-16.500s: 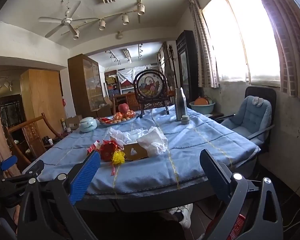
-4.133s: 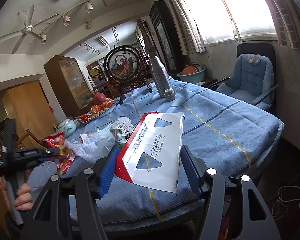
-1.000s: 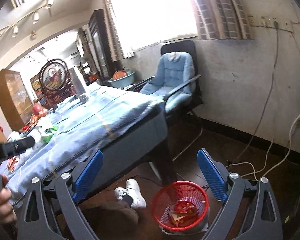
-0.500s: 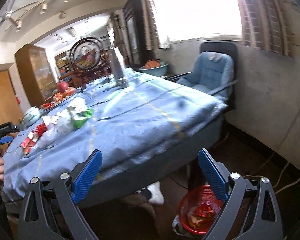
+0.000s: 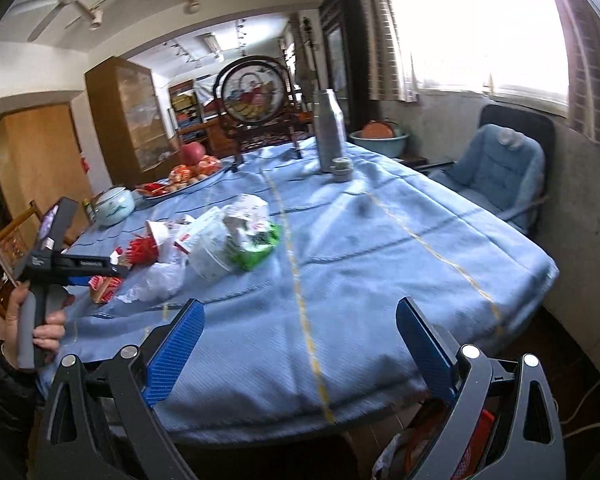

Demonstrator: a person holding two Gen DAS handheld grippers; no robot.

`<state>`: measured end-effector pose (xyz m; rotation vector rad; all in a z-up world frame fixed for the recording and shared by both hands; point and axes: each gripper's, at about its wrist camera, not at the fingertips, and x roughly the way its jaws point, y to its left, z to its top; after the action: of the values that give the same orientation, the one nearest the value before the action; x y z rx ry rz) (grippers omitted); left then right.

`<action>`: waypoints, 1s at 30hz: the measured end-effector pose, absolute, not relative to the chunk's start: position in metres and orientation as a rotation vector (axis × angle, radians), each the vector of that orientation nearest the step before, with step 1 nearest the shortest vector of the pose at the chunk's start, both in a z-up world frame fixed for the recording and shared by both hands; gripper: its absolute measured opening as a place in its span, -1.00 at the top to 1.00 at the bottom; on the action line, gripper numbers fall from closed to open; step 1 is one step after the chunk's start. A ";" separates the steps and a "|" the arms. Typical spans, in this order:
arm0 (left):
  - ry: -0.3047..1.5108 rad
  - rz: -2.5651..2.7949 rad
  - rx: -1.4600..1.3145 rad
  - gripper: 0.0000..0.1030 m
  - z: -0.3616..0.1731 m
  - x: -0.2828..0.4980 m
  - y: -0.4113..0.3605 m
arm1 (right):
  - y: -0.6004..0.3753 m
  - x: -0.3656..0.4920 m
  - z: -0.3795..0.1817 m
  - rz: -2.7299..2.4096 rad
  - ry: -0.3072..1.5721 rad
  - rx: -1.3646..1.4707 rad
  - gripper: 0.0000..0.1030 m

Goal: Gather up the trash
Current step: 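Grasp the red-and-white carton with the left tool, then grasp the white-green package with the right tool while the left tool holds the carton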

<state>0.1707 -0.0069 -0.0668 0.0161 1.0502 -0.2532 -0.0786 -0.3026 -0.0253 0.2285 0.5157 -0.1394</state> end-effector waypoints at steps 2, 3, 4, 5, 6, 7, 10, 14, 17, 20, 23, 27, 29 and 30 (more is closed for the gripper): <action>1.044 -0.255 0.013 -0.61 -0.067 0.172 -0.005 | -0.300 -0.065 -0.022 -0.104 0.526 0.238 -0.84; 1.039 -0.258 0.009 -0.54 -0.066 0.171 -0.004 | -0.299 -0.056 -0.020 -0.080 0.532 0.252 -0.84; 1.038 -0.253 0.013 -0.44 -0.067 0.171 -0.004 | -0.298 -0.048 -0.018 -0.060 0.538 0.263 -0.84; 1.027 -0.238 0.024 -0.36 -0.066 0.169 -0.004 | -0.298 -0.042 -0.017 -0.047 0.541 0.270 -0.84; 1.020 -0.231 0.034 -0.14 -0.065 0.168 -0.005 | -0.297 -0.035 -0.016 -0.034 0.543 0.277 -0.84; 1.013 -0.229 0.047 0.08 -0.065 0.168 -0.006 | -0.296 -0.024 -0.014 -0.022 0.545 0.283 -0.84; 1.002 -0.235 0.060 0.30 -0.064 0.166 -0.008 | -0.293 0.001 -0.012 -0.004 0.553 0.293 -0.84; 1.003 -0.257 0.018 0.40 -0.063 0.167 -0.001 | -0.290 0.031 -0.011 0.007 0.572 0.297 -0.81; 1.010 -0.275 -0.025 0.40 -0.062 0.170 0.006 | -0.290 0.049 -0.012 0.010 0.582 0.303 -0.75; 1.001 -0.278 -0.047 0.40 -0.059 0.171 0.010 | -0.290 0.068 -0.016 0.013 0.606 0.323 -0.73; 0.995 -0.278 -0.044 0.40 -0.057 0.171 0.009 | -0.292 0.088 -0.023 0.010 0.639 0.356 -0.73; 0.999 -0.273 -0.038 0.39 -0.058 0.172 0.009 | -0.288 0.109 -0.035 0.019 0.689 0.379 -0.73; 1.004 -0.273 -0.037 0.38 -0.059 0.173 0.009 | -0.285 0.118 -0.041 0.008 0.710 0.368 -0.73; 1.009 -0.273 -0.035 0.38 -0.060 0.173 0.008 | -0.284 0.122 -0.044 -0.004 0.722 0.358 -0.65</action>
<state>0.1733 0.0084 -0.0601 -0.0350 1.0088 -0.2727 0.1216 -0.2844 -0.0439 0.3582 0.7224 -0.0045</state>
